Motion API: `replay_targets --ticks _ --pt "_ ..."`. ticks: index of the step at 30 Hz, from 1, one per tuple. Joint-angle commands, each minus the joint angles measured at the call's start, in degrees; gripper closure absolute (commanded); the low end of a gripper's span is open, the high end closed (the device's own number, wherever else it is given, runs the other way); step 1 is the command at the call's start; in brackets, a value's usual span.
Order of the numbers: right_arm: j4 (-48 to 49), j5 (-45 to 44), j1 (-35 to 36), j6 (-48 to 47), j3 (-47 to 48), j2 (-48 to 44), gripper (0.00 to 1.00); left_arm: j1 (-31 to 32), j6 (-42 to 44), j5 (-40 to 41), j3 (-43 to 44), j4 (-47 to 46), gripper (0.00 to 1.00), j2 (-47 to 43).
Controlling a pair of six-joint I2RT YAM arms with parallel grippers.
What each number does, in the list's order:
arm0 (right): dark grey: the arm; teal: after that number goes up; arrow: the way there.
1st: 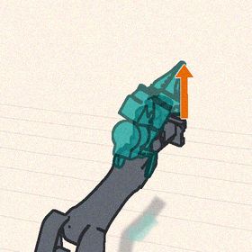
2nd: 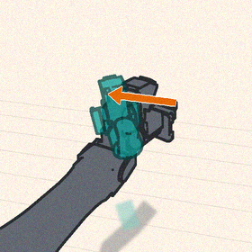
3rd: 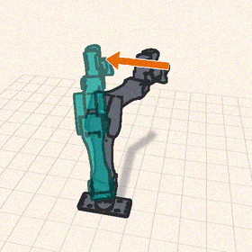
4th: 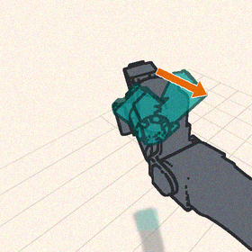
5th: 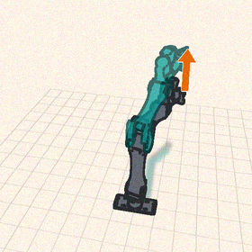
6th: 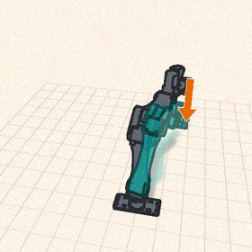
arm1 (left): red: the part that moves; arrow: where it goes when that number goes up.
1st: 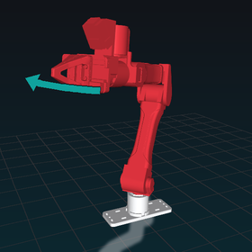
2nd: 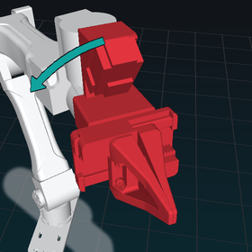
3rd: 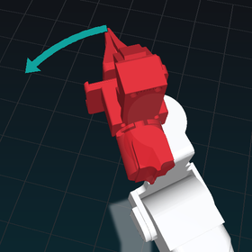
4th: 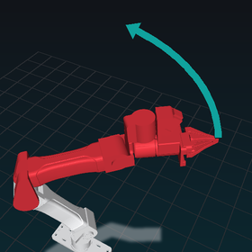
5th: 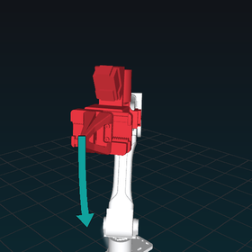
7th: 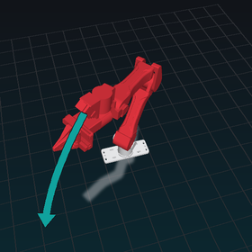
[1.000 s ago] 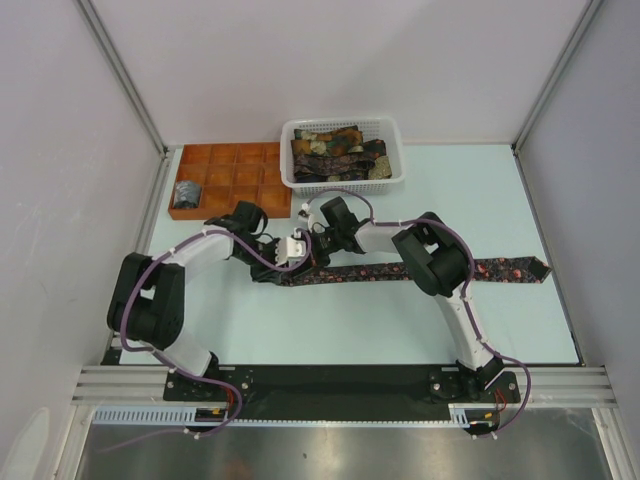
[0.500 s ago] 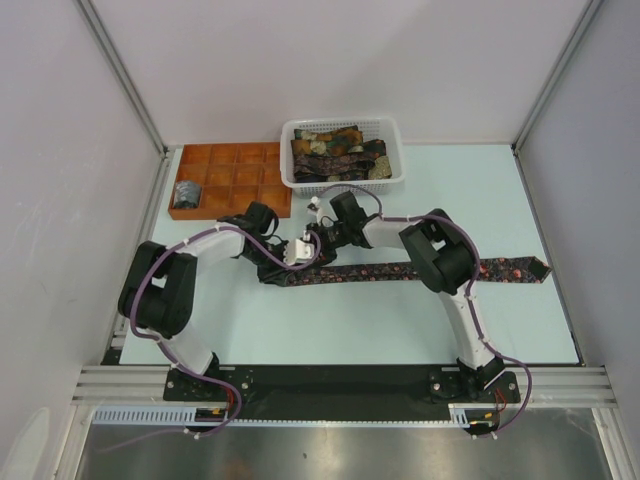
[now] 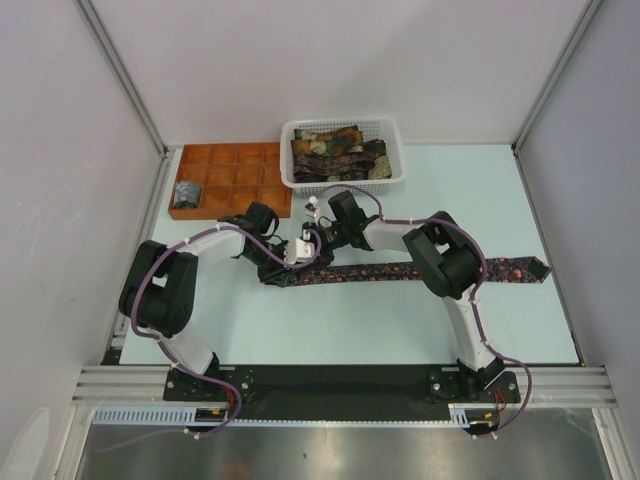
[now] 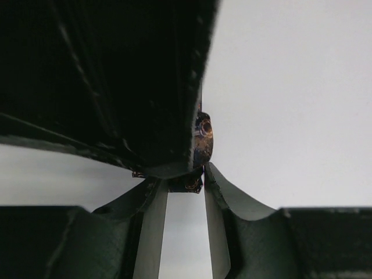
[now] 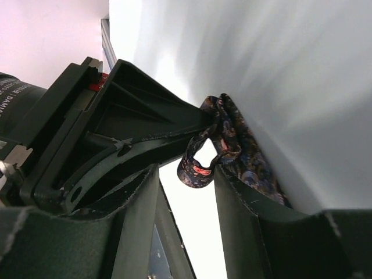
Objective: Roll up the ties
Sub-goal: Roll the tie at the center of the board.
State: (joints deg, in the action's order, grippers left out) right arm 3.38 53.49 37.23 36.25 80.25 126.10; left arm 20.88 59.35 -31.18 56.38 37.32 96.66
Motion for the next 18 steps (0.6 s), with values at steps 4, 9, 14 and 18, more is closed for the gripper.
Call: replay_targets --ticks 4,9,14,18 --pt "0.32 0.3 0.38 -1.35 0.35 0.9 0.64 0.39 -1.78 0.86 -0.04 -1.2 0.63 0.81" --pt "-3.03 -2.69 -0.41 -6.1 1.84 2.13 0.97 -1.72 -4.41 -1.07 -0.22 -1.2 0.54 -1.12" --pt "-7.16 -4.01 -1.37 -8.74 2.28 2.3 1.0 -6.89 -9.77 -5.64 1.1 1.26 0.45 -3.32" --pt "-7.07 -4.72 -1.2 -9.27 2.28 2.39 1.0 -9.02 -18.9 -7.4 0.4 1.27 0.38 -5.08"
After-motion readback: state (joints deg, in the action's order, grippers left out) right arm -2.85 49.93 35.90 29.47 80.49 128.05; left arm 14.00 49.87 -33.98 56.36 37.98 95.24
